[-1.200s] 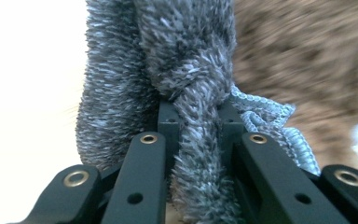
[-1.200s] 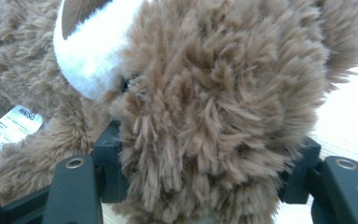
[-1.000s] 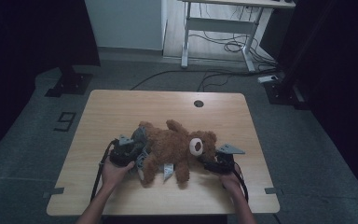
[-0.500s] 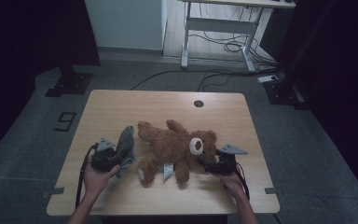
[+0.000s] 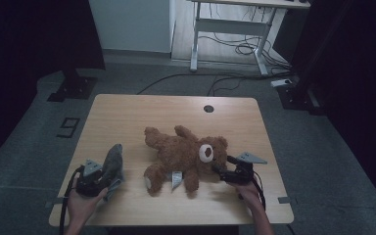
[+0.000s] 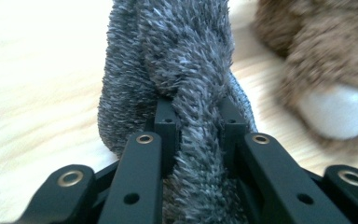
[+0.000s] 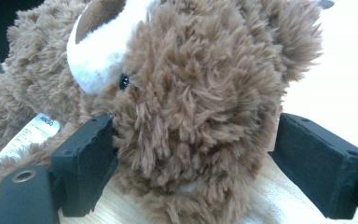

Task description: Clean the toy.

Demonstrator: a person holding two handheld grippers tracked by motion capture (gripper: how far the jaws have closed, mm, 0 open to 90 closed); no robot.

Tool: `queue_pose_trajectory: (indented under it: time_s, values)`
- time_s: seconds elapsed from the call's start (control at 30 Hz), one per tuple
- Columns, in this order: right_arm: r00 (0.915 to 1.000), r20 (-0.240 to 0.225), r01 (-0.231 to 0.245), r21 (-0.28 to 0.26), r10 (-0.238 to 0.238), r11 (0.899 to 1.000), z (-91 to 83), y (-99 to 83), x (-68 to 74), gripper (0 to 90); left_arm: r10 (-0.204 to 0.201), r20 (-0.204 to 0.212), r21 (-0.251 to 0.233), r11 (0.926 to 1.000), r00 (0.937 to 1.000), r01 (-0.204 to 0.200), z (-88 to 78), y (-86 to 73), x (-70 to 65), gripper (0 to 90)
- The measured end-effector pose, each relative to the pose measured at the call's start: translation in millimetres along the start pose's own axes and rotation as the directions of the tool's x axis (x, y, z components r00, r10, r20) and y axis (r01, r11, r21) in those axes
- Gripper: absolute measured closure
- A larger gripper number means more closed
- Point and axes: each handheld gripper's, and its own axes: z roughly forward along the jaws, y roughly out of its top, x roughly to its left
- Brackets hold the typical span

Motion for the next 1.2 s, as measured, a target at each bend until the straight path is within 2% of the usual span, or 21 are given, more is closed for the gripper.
queue_pose_trajectory:
  time_s: [0.1, 0.27, 0.53, 0.6, 0.67, 0.77, 0.87, 1.0, 1.2]
  values:
    - [1.0, 0.0, 0.002, 0.002, -0.002, 1.0, 0.1, -0.7, -0.4, 14.3, -0.011, -0.02, 0.037, 0.9992, 0.9997, 0.012, 5.7, -7.3, 7.6, 72.9]
    - [1.0, 0.002, 0.001, 0.006, -0.001, 1.0, -0.1, -1.2, 0.0, 14.3, -0.039, -0.033, 0.047, 0.9981, 0.9987, 0.041, 20.0, -9.0, 15.8, 70.3]
    - [0.9999, 0.008, -0.008, 0.004, 0.008, 1.0, -3.0, -2.3, -3.0, 14.3, -0.04, -0.032, 0.051, 0.9978, 0.9987, 0.042, 28.8, -5.9, 16.8, 67.6]
    - [0.9999, 0.009, -0.006, 0.006, 0.006, 1.0, -3.4, -2.2, -2.8, 14.4, -0.038, -0.021, 0.058, 0.9976, 0.9991, 0.039, 30.6, -5.5, 17.2, 63.5]
    - [0.9999, 0.01, -0.006, 0.002, 0.006, 1.0, -3.6, -2.2, -2.5, 14.4, -0.037, -0.014, 0.068, 0.997, 0.9992, 0.038, 31.1, -4.7, 17.4, 53.2]
    - [0.9999, 0.01, -0.01, 0.002, 0.01, 1.0, -4.1, -2.3, -2.9, 14.4, -0.033, 0.001, 0.051, 0.9982, 0.9995, 0.033, 27.8, -2.1, 17.3, 36.3]
    - [0.9999, 0.011, -0.011, 0.001, 0.011, 1.0, -4.5, -2.4, -3.1, 14.4, -0.027, -0.001, 0.012, 0.9996, 0.9996, 0.027, 19.1, 2.0, 16.4, 26.0]
    - [0.9999, 0.012, -0.008, 0.0, 0.008, 1.0, -5.0, -2.1, -2.3, 14.4, -0.014, 0.002, -0.033, 0.9994, 0.9999, 0.014, 7.6, 8.7, 12.6, 19.7]
    - [1.0, 0.009, -0.001, 0.001, 0.001, 1.0, -8.3, -0.9, -0.7, 14.6, 0.011, 0.038, -0.077, 0.997, 0.9992, -0.008, -1.6, 17.3, -3.0, 17.7]
